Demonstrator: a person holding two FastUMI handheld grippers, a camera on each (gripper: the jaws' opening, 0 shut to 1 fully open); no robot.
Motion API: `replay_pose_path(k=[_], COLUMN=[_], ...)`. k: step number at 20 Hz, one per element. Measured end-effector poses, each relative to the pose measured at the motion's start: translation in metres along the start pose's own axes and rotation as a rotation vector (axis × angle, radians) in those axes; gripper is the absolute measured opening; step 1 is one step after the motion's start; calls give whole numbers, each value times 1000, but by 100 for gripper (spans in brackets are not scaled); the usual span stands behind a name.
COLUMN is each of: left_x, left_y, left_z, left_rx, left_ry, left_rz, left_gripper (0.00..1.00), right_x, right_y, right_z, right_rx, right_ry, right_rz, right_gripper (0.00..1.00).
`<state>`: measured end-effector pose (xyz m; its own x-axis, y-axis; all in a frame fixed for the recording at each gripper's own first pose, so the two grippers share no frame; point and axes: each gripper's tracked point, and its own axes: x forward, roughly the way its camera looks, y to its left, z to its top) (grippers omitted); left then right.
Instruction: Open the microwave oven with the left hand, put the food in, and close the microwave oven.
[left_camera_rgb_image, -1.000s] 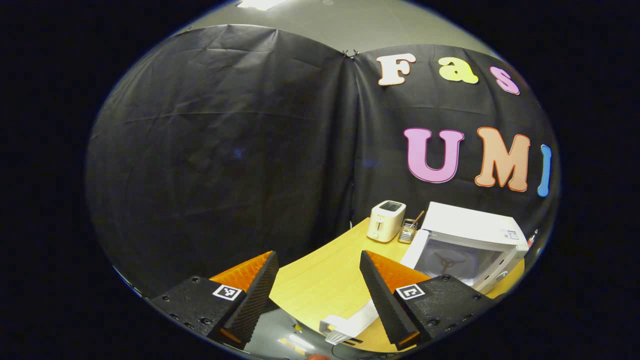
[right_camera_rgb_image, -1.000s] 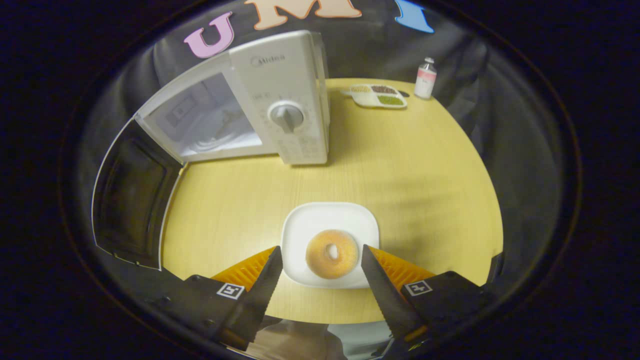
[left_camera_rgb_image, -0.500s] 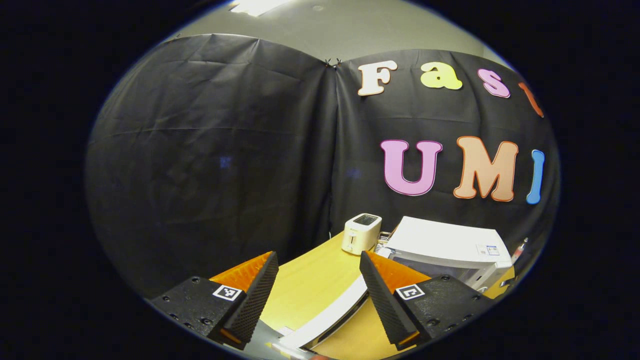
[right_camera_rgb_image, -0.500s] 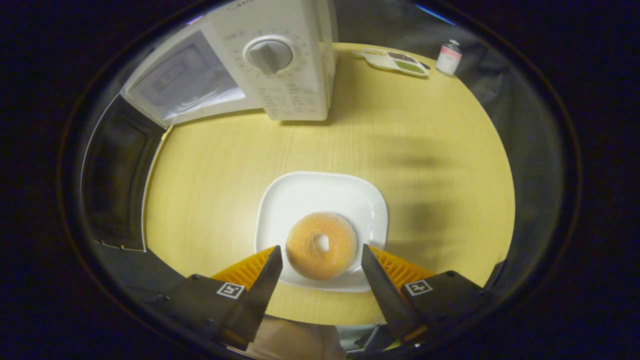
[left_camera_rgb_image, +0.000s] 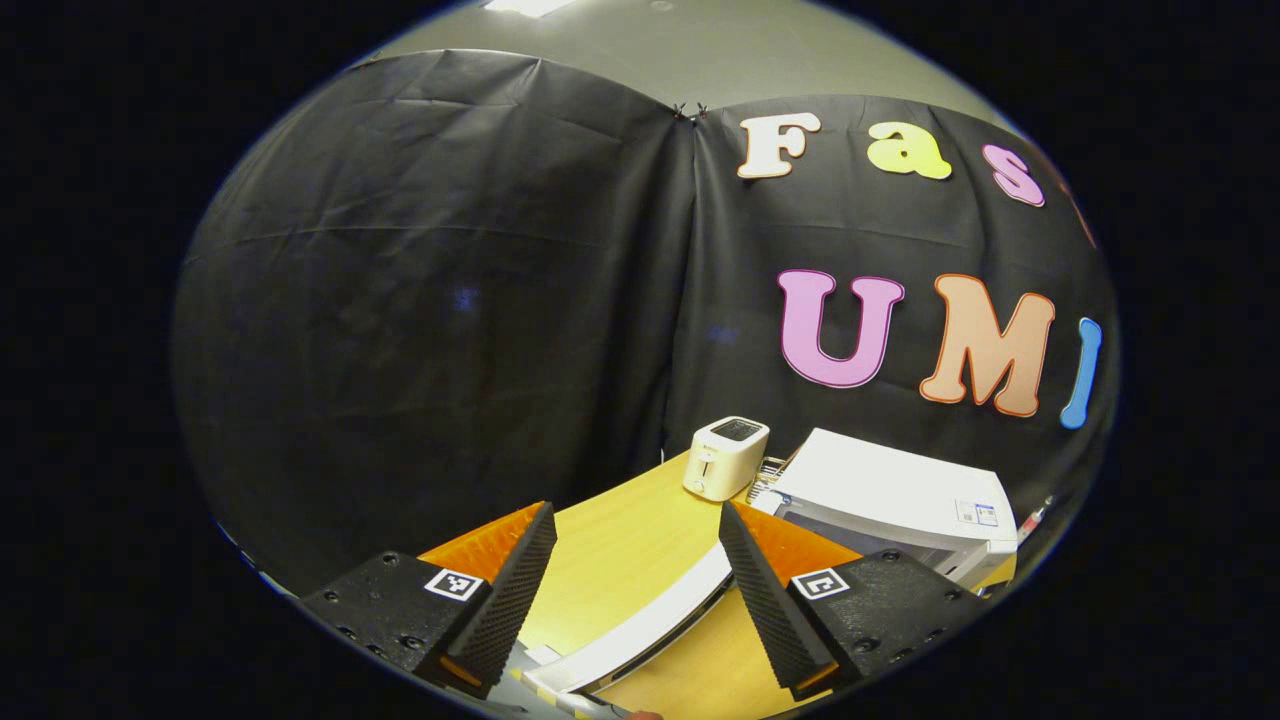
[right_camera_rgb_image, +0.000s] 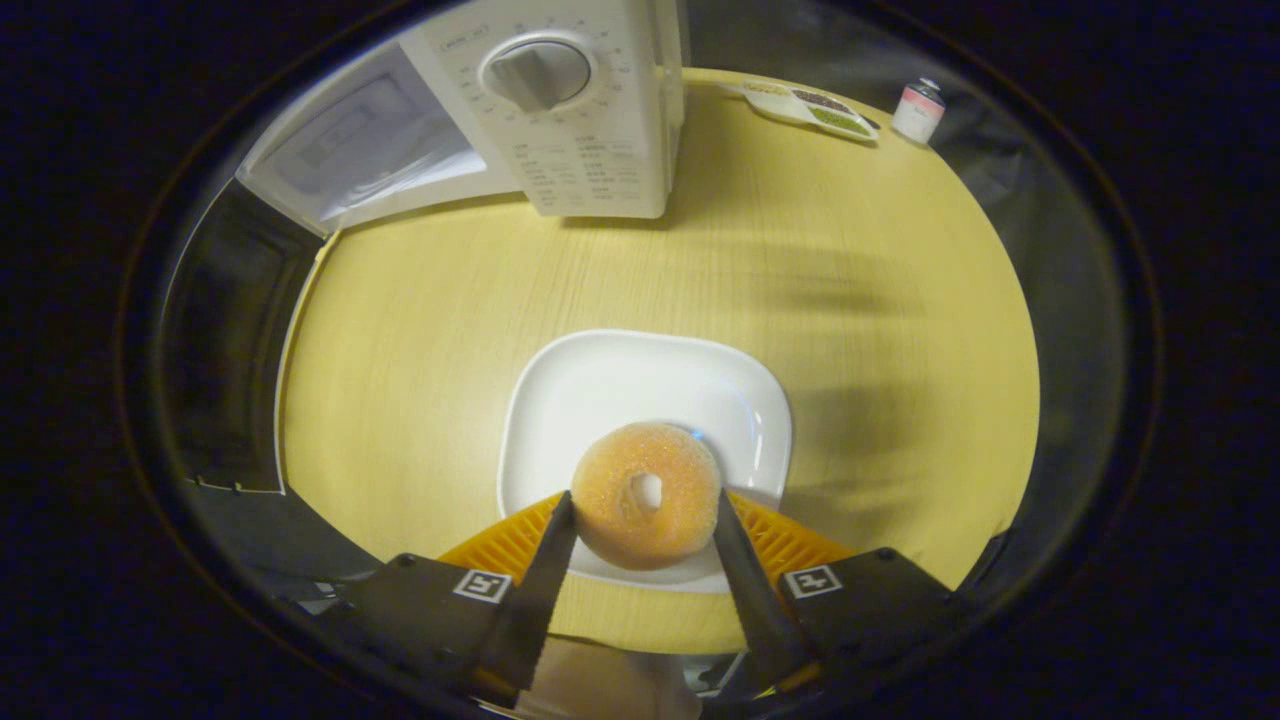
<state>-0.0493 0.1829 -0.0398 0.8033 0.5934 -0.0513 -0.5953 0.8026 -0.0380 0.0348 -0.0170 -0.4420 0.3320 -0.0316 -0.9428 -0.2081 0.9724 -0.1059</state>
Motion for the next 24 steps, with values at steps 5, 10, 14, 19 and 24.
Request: replay_pose_path(k=[5, 10, 14, 19, 24], left_x=[14, 35, 50, 58, 71], left_y=[-9, -3, 3, 8, 21], left_z=[-1, -3, -7, -20, -30], left_rx=[11, 63, 97, 111, 114], left_ry=[4, 25, 51, 85, 116], left_rz=[-51, -136, -207, -275, -302], left_gripper=[96, 96, 96, 96, 96], right_x=[-14, -33, -49, -66, -74], right_y=[10, 48, 100, 167, 215], right_z=[1, -4, -4, 22, 59], right_rx=[53, 140, 182, 232, 314], right_ry=[-16, -59, -111, -246, -394], right_rz=[31, 67, 106, 186, 257], right_gripper=[81, 80, 80, 80, 80])
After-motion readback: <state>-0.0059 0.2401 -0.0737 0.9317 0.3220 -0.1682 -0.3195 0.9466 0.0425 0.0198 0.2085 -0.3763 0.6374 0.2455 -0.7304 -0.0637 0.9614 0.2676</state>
